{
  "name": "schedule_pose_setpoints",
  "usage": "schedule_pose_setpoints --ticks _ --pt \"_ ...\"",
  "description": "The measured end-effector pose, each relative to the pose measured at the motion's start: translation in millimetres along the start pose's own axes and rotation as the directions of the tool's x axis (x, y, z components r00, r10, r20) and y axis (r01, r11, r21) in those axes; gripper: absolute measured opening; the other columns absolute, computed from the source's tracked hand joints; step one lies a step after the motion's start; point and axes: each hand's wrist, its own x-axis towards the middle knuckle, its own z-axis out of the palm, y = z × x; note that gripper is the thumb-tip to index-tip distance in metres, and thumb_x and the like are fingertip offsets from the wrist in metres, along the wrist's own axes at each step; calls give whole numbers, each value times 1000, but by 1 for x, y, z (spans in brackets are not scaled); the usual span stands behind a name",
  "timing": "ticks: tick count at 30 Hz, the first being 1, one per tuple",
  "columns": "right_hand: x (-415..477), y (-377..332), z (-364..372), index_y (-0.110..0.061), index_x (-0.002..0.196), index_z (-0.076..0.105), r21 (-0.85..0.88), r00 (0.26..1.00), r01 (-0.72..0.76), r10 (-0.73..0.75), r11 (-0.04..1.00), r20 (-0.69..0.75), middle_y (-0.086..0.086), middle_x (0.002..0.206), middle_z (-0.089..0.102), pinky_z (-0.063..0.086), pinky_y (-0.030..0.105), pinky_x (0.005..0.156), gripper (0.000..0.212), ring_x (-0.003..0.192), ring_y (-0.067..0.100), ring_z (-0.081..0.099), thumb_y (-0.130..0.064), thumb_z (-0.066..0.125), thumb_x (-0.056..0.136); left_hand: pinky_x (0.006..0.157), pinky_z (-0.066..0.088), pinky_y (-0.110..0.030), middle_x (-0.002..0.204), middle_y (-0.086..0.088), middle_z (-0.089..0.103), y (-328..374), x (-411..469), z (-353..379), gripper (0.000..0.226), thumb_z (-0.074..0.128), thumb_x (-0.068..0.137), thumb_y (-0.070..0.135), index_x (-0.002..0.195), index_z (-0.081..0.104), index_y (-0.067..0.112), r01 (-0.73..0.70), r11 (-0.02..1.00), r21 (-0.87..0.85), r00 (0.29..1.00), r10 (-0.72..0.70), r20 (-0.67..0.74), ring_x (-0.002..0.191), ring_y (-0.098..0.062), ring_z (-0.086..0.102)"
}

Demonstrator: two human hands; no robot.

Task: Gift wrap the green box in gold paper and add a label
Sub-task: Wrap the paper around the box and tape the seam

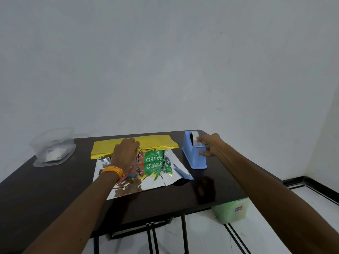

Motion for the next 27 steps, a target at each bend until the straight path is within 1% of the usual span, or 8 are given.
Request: schedule_pose_setpoints --ticks 4,6,9,13,17,21,24,27 --pt "-7 4 3 -3 91 57 23 997 55 -54 998 -47 12 93 52 56 40 71 11 77 21 52 -3 68 88 75 51 -41 99 -1 57 0 0 2 8 63 92 16 98 64 19 8 1000 -3 1000 -8 0 96 -24 55" --pt "-9 10 4 -1 95 58 65 994 100 -96 993 -59 10 89 51 57 39 71 11 78 20 53 -5 66 88 74 51 -40 98 -1 57 -1 0 3 8 63 92 16 98 64 19 8 1000 -2 1000 -8 -4 95 -24 55" --pt "-9 24 1 2 93 64 123 984 162 -152 979 -89 11 91 58 59 37 76 10 82 19 59 -3 68 86 75 51 -40 99 -1 57 0 0 2 7 63 91 16 98 64 19 13 1000 -10 1000 -13 1 96 -25 54" --pt "-7 42 0 4 87 69 152 972 218 -201 964 -120 15 95 67 59 29 67 10 87 20 68 -3 74 82 76 51 -40 101 -1 57 0 0 2 9 62 92 16 100 64 19 21 1000 -3 1000 -21 0 98 -24 54" --pt "-12 49 0 2 80 71 190 966 250 -230 949 -121 14 89 70 60 31 75 4 88 21 70 0 73 80 75 51 -40 101 -2 58 1 0 2 10 62 92 15 100 64 19 24 1000 1 1000 -24 -3 98 -25 54" --pt "-8 63 -1 7 67 69 137 961 260 -242 956 -136 8 67 67 58 38 82 16 74 20 67 -8 74 70 76 51 -40 102 -2 58 3 -1 1 10 62 92 15 101 65 18 27 1000 -2 1000 -27 -9 99 -25 54" --pt "-8 73 -1 1 62 67 78 952 294 -283 953 -119 5 63 63 56 44 87 19 71 18 60 -14 76 71 76 51 -40 102 -2 58 2 -1 1 10 61 92 16 101 65 18 25 1000 -2 1000 -25 -7 98 -24 54" --pt "-14 79 -6 -15 47 58 -51 904 401 -404 915 -139 -7 52 61 54 40 68 40 62 16 60 -13 74 84 73 49 -39 99 -2 57 2 -1 2 9 62 91 14 99 65 18 27 1000 -10 1000 -27 -10 96 -25 54"
